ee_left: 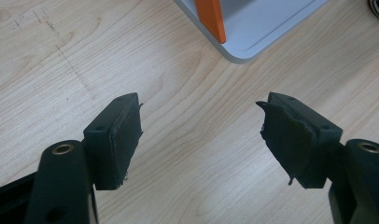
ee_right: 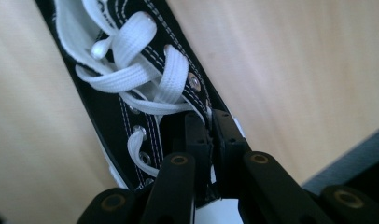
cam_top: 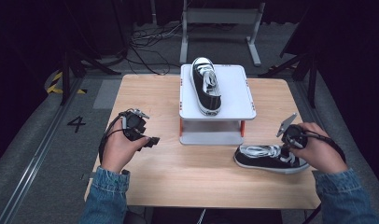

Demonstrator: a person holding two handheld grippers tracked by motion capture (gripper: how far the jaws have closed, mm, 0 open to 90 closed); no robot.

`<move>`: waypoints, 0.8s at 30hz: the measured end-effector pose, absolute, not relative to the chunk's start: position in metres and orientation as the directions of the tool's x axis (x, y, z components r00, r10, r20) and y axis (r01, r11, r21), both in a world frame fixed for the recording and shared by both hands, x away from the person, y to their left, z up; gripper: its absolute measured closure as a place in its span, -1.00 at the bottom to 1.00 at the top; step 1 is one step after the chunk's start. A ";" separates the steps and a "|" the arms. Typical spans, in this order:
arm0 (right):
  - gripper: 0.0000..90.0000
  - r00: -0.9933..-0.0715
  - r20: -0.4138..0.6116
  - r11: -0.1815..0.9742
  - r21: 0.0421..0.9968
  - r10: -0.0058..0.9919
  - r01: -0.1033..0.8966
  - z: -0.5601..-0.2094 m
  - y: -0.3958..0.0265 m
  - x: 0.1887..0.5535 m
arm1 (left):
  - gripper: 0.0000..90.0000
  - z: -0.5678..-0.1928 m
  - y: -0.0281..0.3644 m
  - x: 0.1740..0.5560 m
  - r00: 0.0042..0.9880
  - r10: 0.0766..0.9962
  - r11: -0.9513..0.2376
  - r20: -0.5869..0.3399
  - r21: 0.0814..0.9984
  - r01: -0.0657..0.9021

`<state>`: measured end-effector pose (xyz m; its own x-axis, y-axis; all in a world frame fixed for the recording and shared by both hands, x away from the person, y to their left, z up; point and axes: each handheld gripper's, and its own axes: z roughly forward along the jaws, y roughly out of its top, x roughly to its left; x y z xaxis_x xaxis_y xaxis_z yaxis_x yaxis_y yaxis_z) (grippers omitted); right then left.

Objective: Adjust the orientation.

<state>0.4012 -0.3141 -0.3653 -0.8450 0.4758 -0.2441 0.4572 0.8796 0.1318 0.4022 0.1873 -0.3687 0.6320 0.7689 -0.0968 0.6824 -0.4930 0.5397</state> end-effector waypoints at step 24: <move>0.42 -0.848 -0.016 0.777 0.408 0.530 0.479 -0.383 -0.242 0.392 | -0.36 -0.372 0.184 0.401 0.643 0.760 -0.510 -0.093 0.527 0.680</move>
